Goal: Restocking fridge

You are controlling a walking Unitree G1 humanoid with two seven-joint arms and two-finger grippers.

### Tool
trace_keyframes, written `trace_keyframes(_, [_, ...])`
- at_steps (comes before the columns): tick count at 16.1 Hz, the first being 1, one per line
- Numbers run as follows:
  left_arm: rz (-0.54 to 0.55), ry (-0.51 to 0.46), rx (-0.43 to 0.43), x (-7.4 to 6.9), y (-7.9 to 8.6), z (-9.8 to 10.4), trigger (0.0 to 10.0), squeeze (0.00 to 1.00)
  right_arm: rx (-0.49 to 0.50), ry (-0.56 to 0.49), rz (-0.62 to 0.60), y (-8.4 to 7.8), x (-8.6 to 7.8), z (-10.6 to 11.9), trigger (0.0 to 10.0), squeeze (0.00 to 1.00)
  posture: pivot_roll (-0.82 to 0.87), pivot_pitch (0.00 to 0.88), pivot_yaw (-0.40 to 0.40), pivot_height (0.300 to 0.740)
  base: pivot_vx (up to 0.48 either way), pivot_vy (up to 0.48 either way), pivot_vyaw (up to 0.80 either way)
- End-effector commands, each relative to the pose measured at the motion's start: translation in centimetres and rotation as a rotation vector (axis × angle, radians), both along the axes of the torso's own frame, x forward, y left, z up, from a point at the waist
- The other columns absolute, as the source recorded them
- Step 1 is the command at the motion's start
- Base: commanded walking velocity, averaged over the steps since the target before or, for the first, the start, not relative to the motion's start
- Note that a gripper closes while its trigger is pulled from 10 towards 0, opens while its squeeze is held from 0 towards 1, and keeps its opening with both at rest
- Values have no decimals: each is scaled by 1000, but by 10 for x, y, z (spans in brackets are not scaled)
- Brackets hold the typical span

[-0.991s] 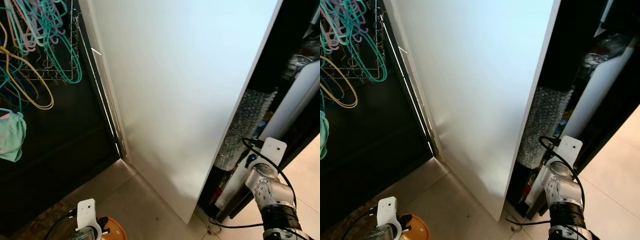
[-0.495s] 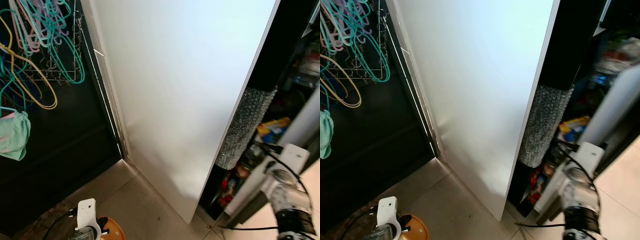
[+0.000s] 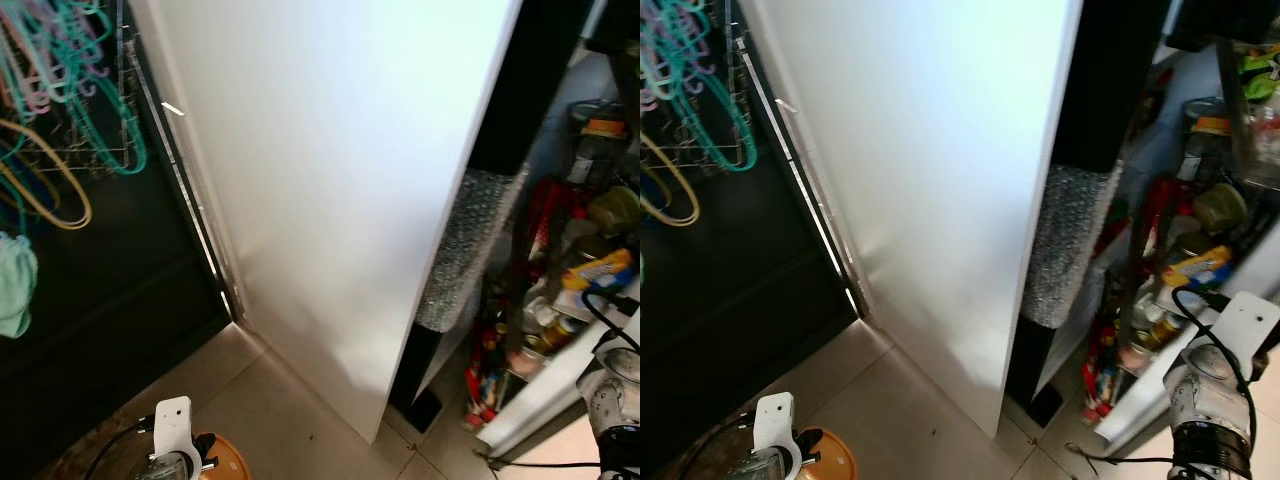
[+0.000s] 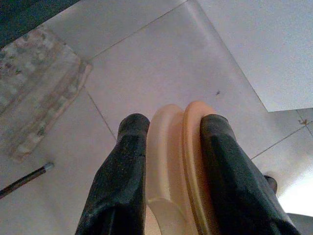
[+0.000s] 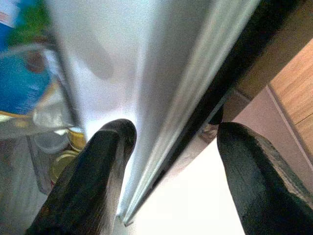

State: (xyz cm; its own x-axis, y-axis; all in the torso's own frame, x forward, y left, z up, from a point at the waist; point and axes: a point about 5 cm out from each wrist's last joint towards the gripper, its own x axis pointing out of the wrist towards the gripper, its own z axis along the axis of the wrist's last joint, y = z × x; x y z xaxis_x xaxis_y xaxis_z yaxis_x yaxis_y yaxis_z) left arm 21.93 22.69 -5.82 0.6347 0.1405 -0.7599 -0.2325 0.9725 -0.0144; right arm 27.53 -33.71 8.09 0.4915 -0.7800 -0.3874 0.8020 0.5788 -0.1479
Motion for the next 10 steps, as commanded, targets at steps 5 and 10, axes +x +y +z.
trace_keyframes(5, [-27, 13, 16, 2, 3, 2, 10000, 0, -8, 55, -82, -21, -24, -19, 10000, 0, -95, 0, 46, 740, 0, 0, 0])
trace_keyframes(10, [-29, 13, 17, 2, 3, 2, 10000, 0, 11, 140, -83, -20, -40, -45, 10000, 0, -94, 3, 46, 740, 0, 0, 0])
